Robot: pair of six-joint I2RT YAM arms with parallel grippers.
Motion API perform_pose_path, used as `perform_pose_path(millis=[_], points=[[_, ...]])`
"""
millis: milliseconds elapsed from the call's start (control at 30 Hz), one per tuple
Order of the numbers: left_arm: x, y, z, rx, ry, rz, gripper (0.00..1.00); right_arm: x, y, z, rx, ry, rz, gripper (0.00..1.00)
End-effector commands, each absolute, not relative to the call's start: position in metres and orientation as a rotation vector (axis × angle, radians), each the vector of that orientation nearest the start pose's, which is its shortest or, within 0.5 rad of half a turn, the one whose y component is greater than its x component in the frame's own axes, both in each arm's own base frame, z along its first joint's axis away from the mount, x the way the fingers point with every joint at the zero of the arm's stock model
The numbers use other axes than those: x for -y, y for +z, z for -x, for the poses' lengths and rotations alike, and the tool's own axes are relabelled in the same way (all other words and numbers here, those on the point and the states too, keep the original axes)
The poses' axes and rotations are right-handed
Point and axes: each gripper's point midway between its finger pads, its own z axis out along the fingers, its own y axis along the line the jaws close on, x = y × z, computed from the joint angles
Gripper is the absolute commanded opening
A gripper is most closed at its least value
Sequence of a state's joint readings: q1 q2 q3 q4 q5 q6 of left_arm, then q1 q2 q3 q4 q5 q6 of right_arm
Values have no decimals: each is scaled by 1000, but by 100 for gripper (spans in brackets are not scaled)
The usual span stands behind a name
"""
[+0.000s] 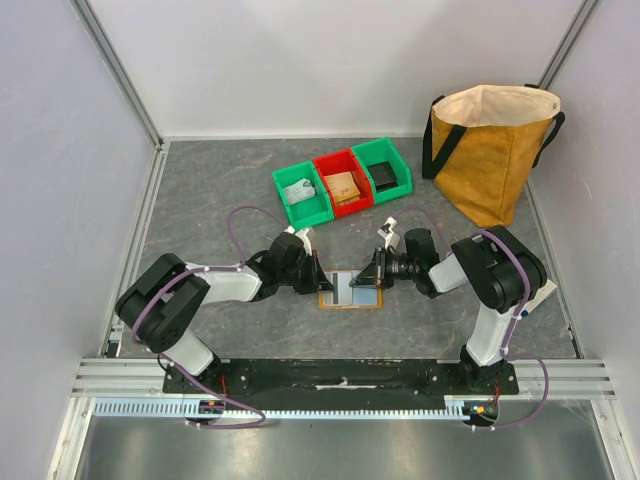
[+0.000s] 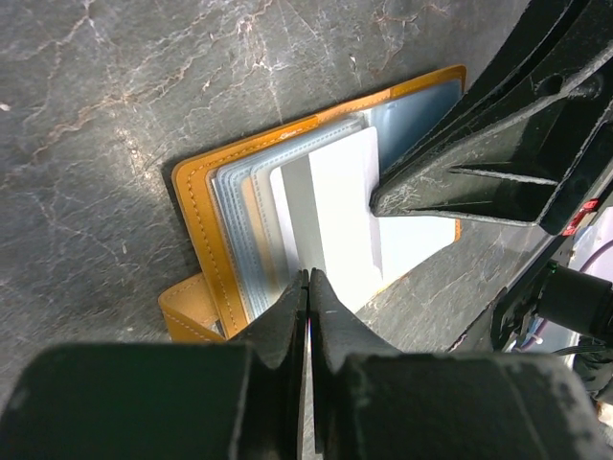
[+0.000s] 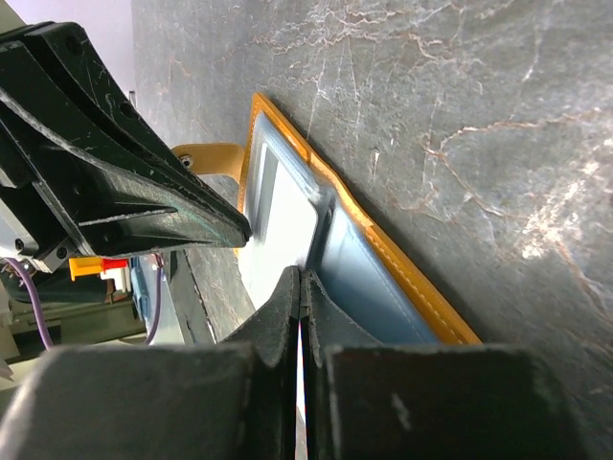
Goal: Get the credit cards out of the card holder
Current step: Remove the credit card from the card holder.
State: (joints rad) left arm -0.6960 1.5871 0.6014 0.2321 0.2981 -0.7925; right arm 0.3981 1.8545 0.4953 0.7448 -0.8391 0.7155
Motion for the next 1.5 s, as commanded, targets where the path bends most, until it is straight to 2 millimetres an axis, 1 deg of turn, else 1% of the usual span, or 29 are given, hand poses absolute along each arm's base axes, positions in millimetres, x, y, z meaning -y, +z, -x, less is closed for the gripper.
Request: perform_pose_path(millis=[0,267,367,400,467,533,633,700,767,833,900,967,1033,1100,1300,1333,1400,1467], points=[[271,7,-212,-2637,-915,-23,8,-255,14,-244,-2382,1440,190,0],[271,5,-211,-2652,-884,-59,10,-253,11,-245,-2406,1411,194,0],[272,4,-211,-2656,-872,-73,10,-255,15,-244,-2392,1438,186,14],[272,4,-211,-2656,-869,-76,10,-256,16,-244,-2387,1446,187,18],[273,2,-211,-2662,-863,-82,10,-257,17,-244,-2385,1454,185,22],[274,0,-208,-2672,-858,-87,10,-258,15,-243,-2389,1455,185,24],[273,-1,-208,-2674,-846,-86,9,-261,14,-242,-2384,1474,181,23],[271,-2,-208,-2679,-832,-81,8,-261,13,-242,-2379,1481,176,20],[270,-2,-208,-2682,-819,-79,7,-261,12,-241,-2378,1484,176,12],[267,-4,-208,-2691,-800,-79,5,-261,13,-239,-2377,1493,185,0],[264,-7,-207,-2708,-770,-80,2,-259,12,-239,-2383,1481,190,0],[262,-9,-208,-2712,-748,-86,2,-253,11,-242,-2396,1448,184,0],[257,-12,-203,-2740,-714,-99,2,-246,11,-247,-2406,1416,171,0],[255,-13,-203,-2741,-704,-110,2,-241,16,-252,-2407,1397,165,0],[256,-13,-202,-2744,-711,-126,2,-235,15,-258,-2467,1302,207,0],[256,-12,-202,-2738,-715,-129,2,-235,16,-258,-2465,1311,213,5],[256,-11,-203,-2735,-716,-129,2,-238,18,-255,-2462,1346,221,18],[257,-9,-204,-2727,-724,-130,2,-239,18,-253,-2458,1358,222,25]])
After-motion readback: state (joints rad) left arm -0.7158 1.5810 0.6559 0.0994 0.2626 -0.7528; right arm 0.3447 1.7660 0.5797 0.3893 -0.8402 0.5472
